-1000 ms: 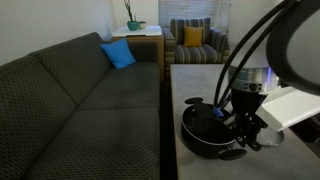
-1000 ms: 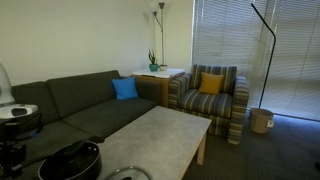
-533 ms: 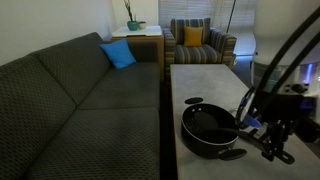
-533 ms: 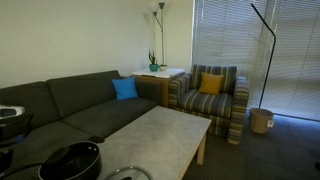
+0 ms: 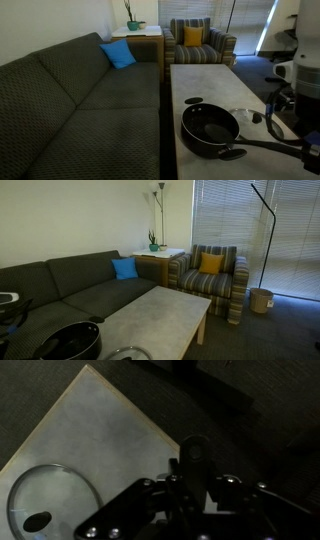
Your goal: Move the serving spoon from the pot to the table
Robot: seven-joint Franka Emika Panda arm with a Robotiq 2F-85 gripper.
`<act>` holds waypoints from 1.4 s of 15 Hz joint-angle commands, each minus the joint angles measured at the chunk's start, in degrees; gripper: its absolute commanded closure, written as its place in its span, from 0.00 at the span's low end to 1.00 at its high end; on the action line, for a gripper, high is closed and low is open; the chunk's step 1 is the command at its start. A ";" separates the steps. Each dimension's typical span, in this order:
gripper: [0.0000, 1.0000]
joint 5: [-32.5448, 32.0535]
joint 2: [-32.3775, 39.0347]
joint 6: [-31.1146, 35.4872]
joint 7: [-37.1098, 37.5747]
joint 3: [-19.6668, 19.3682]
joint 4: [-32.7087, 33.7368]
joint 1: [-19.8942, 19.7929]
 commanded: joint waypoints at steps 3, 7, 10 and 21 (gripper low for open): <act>0.93 -3.30 -2.17 6.62 -8.01 2.52 -4.46 -5.48; 0.93 -1.55 -1.01 6.79 -20.96 9.19 -4.52 -14.10; 0.93 -0.73 0.32 5.55 -22.92 9.97 -3.25 -16.55; 0.93 -2.60 11.85 -7.63 -19.20 5.32 11.23 -10.85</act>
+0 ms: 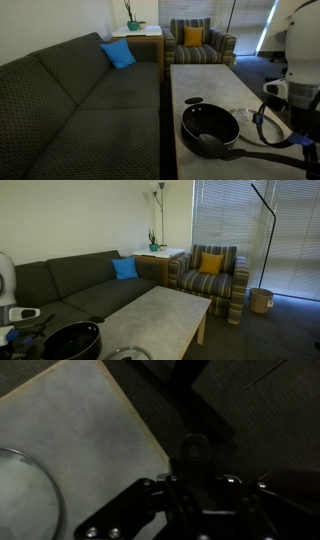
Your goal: Move the serving spoon from the pot to the table
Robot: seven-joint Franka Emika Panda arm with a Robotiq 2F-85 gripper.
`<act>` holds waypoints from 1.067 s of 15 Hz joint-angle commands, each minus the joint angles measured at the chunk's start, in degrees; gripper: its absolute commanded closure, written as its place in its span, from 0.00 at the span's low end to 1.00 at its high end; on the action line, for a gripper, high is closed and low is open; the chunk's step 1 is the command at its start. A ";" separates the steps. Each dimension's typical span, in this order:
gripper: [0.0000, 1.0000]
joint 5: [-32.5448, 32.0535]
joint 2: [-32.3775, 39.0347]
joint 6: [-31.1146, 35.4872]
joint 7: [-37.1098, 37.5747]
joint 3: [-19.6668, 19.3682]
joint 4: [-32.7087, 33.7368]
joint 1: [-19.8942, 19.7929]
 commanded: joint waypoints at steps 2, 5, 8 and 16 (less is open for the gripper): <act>0.93 -0.95 5.07 -6.11 -0.06 -0.83 6.68 1.05; 0.93 -1.83 4.98 -4.27 1.20 -1.15 7.08 1.92; 0.93 -2.68 3.10 -0.38 2.70 -1.61 6.16 3.16; 0.93 -3.25 1.14 0.28 -1.39 2.20 6.69 2.68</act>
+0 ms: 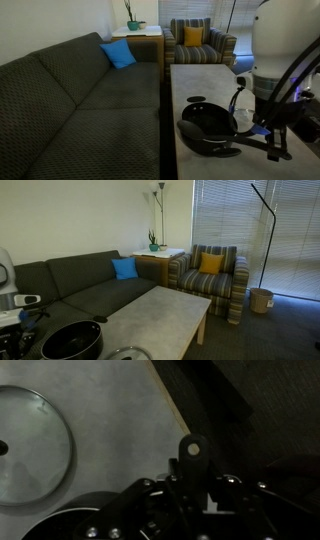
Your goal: Move the serving spoon from the pot to the table
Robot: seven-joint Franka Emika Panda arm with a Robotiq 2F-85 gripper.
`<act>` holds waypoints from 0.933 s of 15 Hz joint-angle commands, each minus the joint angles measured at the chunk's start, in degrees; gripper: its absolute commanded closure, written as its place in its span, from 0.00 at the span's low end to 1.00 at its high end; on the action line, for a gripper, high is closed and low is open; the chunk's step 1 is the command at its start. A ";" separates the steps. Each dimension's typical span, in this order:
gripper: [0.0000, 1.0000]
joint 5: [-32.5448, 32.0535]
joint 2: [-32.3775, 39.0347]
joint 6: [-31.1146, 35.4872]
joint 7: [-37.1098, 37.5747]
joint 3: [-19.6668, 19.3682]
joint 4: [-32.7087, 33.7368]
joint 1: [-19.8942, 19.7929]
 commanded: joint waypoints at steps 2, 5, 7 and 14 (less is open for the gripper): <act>0.93 1.51 -0.26 -1.73 -7.34 5.54 -0.24 -4.56; 0.93 4.76 1.32 -7.20 -14.82 10.54 0.65 -9.29; 0.93 6.76 1.87 -8.90 -14.77 10.79 0.53 -10.33; 0.93 6.57 4.84 -8.07 -12.78 7.47 1.15 -10.32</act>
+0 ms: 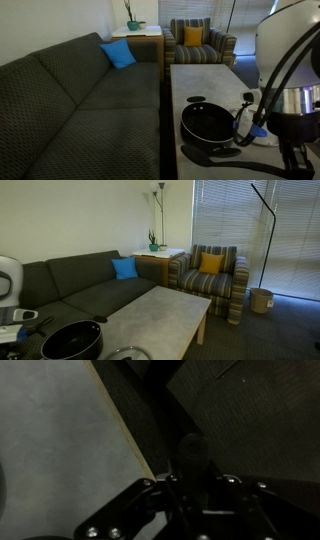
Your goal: Move the serving spoon from the pot to the table
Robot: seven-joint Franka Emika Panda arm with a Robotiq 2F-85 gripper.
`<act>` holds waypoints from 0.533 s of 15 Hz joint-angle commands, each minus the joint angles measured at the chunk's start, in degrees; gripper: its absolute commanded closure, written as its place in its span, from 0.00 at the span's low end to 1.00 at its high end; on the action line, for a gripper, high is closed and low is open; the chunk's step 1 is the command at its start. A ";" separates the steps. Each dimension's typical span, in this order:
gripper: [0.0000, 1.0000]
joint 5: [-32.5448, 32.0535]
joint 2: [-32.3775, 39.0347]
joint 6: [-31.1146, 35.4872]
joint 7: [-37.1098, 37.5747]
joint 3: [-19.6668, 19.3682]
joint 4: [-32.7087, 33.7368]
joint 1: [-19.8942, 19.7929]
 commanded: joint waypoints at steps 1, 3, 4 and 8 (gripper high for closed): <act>0.93 -0.14 2.85 -1.48 -2.79 -0.02 1.92 -1.77; 0.93 -0.39 4.80 -2.38 -6.11 0.49 3.28 -3.25; 0.93 -0.48 5.75 -2.90 -8.06 0.82 4.07 -4.12; 0.93 -1.31 8.43 -2.75 -4.52 -3.03 7.11 -1.85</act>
